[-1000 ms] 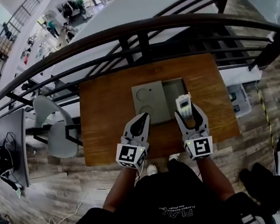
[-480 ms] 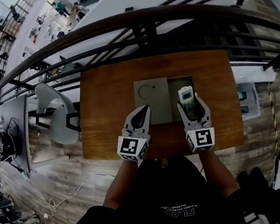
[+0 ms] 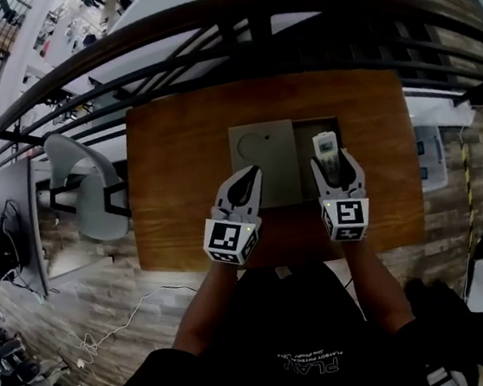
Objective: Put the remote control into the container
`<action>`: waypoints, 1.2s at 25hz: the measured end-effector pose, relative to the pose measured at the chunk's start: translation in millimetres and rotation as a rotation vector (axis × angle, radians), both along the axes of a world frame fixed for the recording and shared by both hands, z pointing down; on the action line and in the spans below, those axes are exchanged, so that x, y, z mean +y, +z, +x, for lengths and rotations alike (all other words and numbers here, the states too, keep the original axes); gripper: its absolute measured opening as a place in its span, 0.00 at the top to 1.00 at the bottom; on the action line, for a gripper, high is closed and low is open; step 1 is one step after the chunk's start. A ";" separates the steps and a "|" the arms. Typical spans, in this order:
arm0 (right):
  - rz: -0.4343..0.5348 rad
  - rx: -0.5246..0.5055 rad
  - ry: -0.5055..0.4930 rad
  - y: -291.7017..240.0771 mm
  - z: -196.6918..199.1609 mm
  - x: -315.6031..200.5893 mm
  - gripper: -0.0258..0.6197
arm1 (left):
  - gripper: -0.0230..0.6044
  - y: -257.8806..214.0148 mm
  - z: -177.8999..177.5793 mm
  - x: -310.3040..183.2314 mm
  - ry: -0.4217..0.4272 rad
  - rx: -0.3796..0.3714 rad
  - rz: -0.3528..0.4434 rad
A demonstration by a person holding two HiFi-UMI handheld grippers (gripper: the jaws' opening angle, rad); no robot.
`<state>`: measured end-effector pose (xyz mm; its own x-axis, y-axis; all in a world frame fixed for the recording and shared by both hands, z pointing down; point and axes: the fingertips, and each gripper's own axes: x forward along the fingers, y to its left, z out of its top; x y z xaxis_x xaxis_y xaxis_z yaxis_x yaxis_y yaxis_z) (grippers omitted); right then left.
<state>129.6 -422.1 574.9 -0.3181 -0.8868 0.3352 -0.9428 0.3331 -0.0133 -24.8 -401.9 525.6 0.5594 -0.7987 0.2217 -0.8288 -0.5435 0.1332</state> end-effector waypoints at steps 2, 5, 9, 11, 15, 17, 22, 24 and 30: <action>-0.044 0.014 0.002 12.2 -0.3 -5.1 0.55 | 0.95 5.4 -1.7 -6.1 -0.001 0.004 -0.013; -0.105 0.037 0.003 32.5 -1.8 -10.8 0.55 | 0.95 16.4 -4.8 -12.6 -0.005 0.005 -0.037; -0.182 0.038 0.019 57.0 -4.6 -18.3 0.55 | 0.95 28.1 -10.1 -18.6 -0.004 0.008 -0.058; -0.226 0.039 0.026 67.5 -3.2 -21.5 0.55 | 0.95 33.4 -9.8 -20.0 -0.001 0.006 -0.068; -0.317 0.038 0.032 89.7 -1.1 -25.7 0.55 | 0.95 40.8 -7.6 -22.4 0.005 0.003 -0.081; -0.359 0.042 0.030 99.8 -3.6 -26.6 0.55 | 0.95 44.1 -9.2 -23.9 0.005 -0.001 -0.087; -0.442 0.062 0.040 120.0 -3.7 -29.7 0.55 | 0.95 49.8 -11.2 -26.7 -0.001 -0.008 -0.094; -0.477 0.072 0.046 128.5 -3.9 -30.3 0.55 | 0.95 51.0 -12.4 -26.2 0.000 -0.004 -0.098; -0.550 0.089 0.069 146.5 -4.1 -31.4 0.55 | 0.95 54.9 -21.8 -23.7 -0.003 -0.007 -0.102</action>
